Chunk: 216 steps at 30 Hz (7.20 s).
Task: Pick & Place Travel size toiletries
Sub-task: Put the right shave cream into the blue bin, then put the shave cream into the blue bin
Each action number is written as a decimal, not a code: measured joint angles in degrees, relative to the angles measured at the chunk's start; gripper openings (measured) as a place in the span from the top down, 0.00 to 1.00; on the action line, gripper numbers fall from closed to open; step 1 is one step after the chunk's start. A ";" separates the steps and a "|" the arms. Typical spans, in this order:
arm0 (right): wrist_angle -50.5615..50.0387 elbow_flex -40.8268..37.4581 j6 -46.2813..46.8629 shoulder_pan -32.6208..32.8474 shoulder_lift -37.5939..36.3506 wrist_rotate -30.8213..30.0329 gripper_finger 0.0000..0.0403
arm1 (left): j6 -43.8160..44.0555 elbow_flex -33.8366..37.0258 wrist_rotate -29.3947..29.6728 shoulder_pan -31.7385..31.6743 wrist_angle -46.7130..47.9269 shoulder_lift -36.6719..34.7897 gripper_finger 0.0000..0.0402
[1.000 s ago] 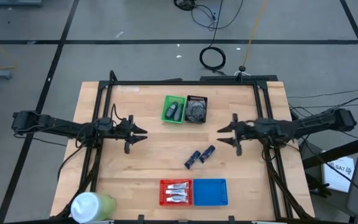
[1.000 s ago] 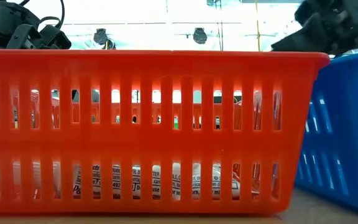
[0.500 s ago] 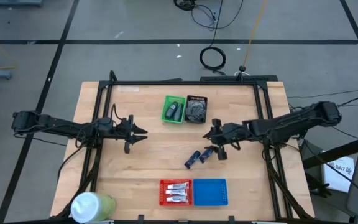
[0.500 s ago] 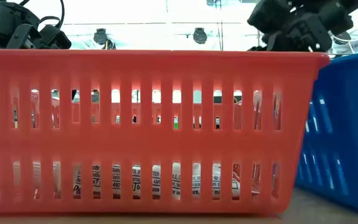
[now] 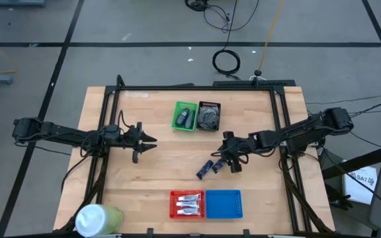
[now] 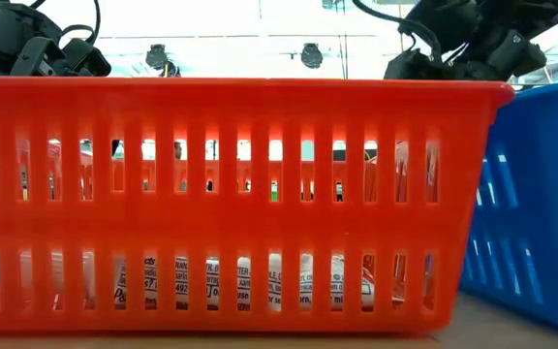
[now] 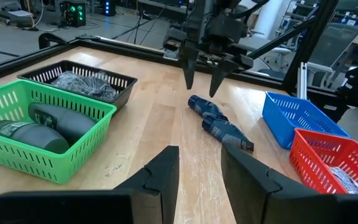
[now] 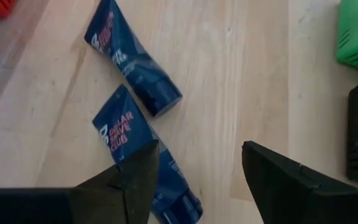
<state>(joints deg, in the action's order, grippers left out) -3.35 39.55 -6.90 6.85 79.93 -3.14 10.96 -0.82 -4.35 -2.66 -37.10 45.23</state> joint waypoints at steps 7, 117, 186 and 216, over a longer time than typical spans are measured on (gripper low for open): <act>-1.96 0.06 1.38 0.85 1.68 0.65 0.46 | -0.04 -0.02 0.01 0.00 0.00 0.02 0.71; 6.66 -0.04 16.67 19.62 -16.68 6.80 0.75 | 0.04 -0.02 3.18 0.00 0.06 0.13 0.71; -17.93 25.38 45.45 32.59 18.04 -2.71 0.65 | 1.53 -0.02 3.22 0.02 0.09 0.11 0.71; -3.67 6.88 20.98 30.59 -22.19 -14.86 0.58 | 1.44 -0.02 3.33 0.02 0.07 0.11 0.71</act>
<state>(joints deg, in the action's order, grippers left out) -7.03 46.43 14.09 37.44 57.74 -17.99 12.40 -0.84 -1.02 -2.63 -37.04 45.34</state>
